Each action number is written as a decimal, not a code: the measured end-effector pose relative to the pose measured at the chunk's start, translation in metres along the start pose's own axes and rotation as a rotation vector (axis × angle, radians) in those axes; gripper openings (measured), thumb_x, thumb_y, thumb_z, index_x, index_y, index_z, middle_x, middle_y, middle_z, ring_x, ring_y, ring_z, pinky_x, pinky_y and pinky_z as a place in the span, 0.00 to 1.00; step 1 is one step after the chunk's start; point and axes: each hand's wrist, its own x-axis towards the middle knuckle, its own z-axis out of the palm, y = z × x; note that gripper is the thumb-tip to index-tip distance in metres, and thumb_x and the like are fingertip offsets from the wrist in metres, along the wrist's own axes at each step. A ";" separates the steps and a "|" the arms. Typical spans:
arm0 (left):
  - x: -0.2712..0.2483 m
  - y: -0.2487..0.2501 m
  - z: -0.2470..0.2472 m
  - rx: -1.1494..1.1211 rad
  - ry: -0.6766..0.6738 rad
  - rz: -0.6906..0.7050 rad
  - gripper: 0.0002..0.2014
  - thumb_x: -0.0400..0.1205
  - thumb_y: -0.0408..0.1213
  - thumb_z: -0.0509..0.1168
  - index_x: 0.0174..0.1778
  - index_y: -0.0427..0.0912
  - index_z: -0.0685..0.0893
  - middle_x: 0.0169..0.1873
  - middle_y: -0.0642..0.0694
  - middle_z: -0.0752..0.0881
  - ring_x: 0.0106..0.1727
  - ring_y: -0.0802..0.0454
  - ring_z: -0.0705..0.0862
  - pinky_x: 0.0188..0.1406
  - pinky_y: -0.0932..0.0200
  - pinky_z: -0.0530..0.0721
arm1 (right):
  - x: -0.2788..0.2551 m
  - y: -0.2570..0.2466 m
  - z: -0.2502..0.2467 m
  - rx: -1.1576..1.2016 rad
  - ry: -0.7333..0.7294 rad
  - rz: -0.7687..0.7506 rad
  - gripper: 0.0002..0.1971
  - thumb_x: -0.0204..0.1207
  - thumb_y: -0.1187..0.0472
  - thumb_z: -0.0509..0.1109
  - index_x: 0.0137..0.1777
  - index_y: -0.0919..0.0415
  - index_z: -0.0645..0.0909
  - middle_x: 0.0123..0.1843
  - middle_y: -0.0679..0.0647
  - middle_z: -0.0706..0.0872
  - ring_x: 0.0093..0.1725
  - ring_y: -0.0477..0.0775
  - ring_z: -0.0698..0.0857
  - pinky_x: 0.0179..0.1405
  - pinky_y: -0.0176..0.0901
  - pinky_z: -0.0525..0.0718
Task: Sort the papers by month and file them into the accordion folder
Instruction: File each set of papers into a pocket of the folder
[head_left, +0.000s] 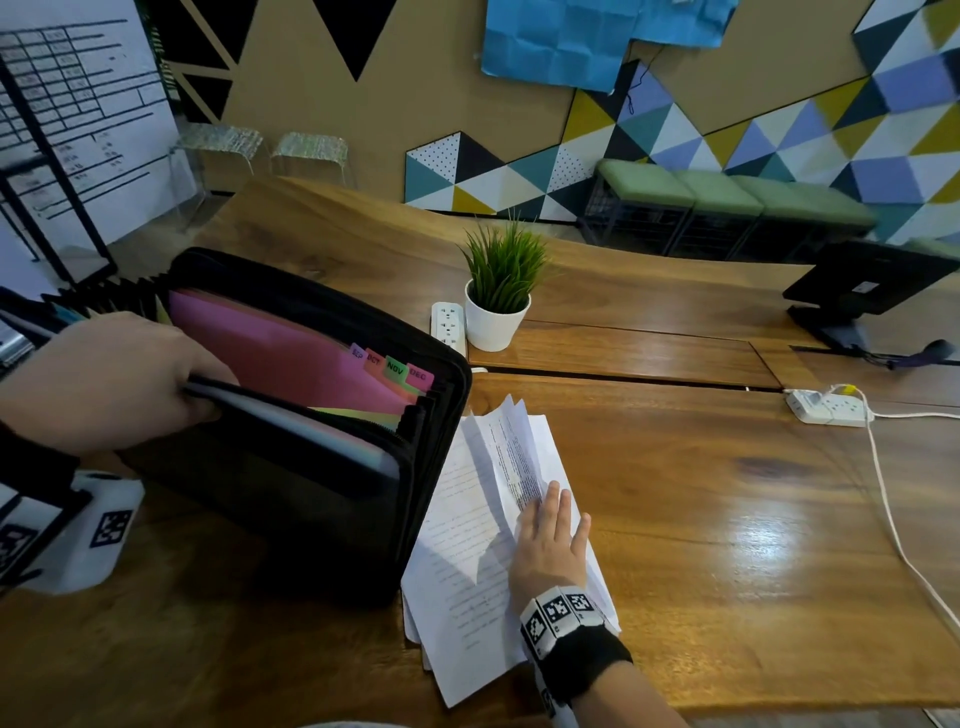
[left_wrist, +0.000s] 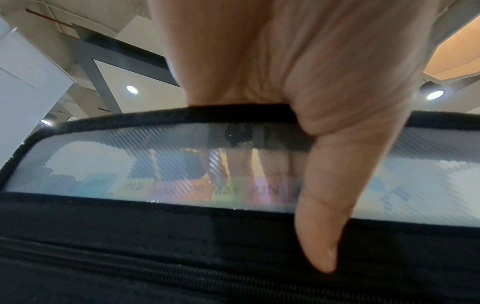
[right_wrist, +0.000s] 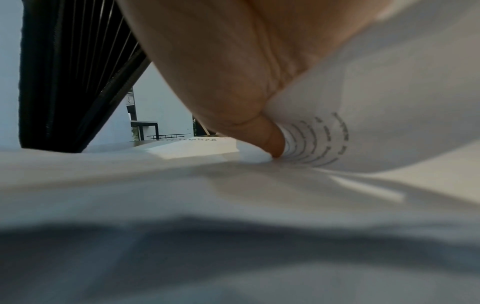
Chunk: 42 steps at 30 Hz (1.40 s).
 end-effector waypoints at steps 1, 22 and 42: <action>0.000 0.000 0.000 0.001 -0.007 0.001 0.04 0.71 0.48 0.71 0.39 0.63 0.90 0.33 0.61 0.89 0.40 0.55 0.87 0.45 0.49 0.86 | 0.001 0.001 0.001 0.014 -0.012 0.001 0.34 0.83 0.58 0.50 0.80 0.66 0.33 0.79 0.66 0.26 0.79 0.67 0.30 0.75 0.67 0.36; 0.003 -0.003 0.000 0.036 0.034 0.017 0.19 0.66 0.43 0.76 0.35 0.79 0.81 0.29 0.70 0.84 0.36 0.62 0.86 0.42 0.56 0.84 | 0.044 0.029 -0.037 0.362 -0.122 0.109 0.26 0.76 0.52 0.64 0.73 0.57 0.66 0.71 0.57 0.69 0.69 0.58 0.69 0.68 0.53 0.74; 0.004 0.003 -0.003 0.035 0.027 -0.006 0.13 0.68 0.46 0.74 0.40 0.73 0.87 0.27 0.74 0.77 0.37 0.64 0.85 0.44 0.58 0.83 | 0.066 0.021 -0.063 0.402 -0.201 0.087 0.21 0.72 0.59 0.73 0.62 0.63 0.74 0.67 0.57 0.66 0.57 0.56 0.79 0.53 0.40 0.81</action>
